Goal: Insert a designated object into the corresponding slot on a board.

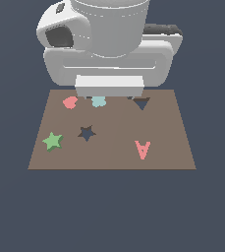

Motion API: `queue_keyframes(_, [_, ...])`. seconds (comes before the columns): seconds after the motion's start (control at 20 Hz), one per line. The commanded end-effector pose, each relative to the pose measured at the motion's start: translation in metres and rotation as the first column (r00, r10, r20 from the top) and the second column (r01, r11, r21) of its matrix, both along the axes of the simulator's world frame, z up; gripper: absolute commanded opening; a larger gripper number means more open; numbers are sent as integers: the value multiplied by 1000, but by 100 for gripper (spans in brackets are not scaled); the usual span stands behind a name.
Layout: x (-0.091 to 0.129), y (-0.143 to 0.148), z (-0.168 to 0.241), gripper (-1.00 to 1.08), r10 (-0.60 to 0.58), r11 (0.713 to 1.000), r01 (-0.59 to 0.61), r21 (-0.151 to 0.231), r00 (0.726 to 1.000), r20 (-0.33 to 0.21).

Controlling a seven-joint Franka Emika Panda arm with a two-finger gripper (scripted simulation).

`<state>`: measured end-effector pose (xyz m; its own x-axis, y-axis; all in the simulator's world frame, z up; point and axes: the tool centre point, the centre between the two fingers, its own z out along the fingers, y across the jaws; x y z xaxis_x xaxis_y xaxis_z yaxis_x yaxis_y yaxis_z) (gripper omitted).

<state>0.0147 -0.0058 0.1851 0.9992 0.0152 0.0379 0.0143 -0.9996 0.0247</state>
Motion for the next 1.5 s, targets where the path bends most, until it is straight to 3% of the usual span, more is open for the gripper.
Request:
queue_keyframes(0.0, [0,0,0,100,0,1000,0,0,1000,0])
queue_keyframes(0.4, [9,-13,-11,100,-52,999,52,2,999,-2])
queue_keyframes(0.75, [29,-47,-40,100,-186,982,187,7,982,-9])
queue_keyframes(0.95, [42,-79,-65,100,-302,953,302,12,953,-16])
queue_keyframes(1.45, [57,-150,-119,100,-531,846,532,21,847,-32])
